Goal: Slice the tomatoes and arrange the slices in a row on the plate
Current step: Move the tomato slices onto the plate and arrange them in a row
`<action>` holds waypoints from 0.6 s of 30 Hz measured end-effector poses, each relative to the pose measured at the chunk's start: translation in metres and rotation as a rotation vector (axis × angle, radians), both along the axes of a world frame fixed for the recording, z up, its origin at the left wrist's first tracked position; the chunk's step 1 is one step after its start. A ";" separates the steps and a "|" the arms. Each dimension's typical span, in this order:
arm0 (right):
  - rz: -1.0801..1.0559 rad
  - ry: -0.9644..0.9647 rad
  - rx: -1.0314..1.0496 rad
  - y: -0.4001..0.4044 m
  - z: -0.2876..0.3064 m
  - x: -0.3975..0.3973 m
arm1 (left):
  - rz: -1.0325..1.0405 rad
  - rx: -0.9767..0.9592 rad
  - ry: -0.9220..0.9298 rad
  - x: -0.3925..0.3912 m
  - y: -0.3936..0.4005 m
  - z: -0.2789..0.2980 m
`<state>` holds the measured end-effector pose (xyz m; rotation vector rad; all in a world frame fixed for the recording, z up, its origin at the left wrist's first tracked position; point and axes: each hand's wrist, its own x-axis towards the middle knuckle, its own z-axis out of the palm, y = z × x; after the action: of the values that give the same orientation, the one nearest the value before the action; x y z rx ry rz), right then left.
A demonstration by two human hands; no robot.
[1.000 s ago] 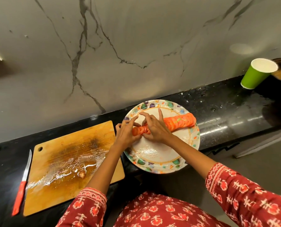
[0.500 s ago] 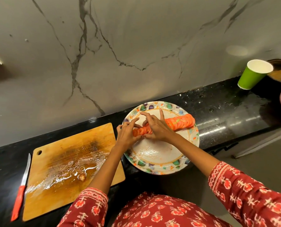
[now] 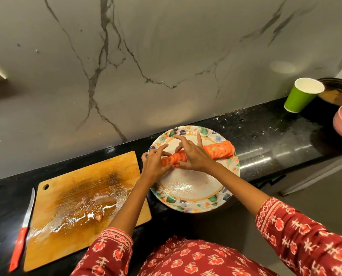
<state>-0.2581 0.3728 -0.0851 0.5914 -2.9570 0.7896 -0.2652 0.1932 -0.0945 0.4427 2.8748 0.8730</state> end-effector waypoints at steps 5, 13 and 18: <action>0.013 -0.043 0.045 -0.001 0.004 -0.001 | -0.008 0.016 -0.021 0.002 0.004 0.003; -0.019 -0.019 0.029 0.015 0.002 0.006 | -0.030 -0.010 -0.023 0.002 0.013 -0.002; -0.033 -0.043 -0.006 0.009 -0.002 0.008 | -0.001 0.020 -0.042 0.000 0.014 -0.007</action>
<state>-0.2496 0.3813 -0.0871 0.5304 -2.9938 0.8179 -0.2651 0.2068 -0.1012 0.4230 2.8301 0.9001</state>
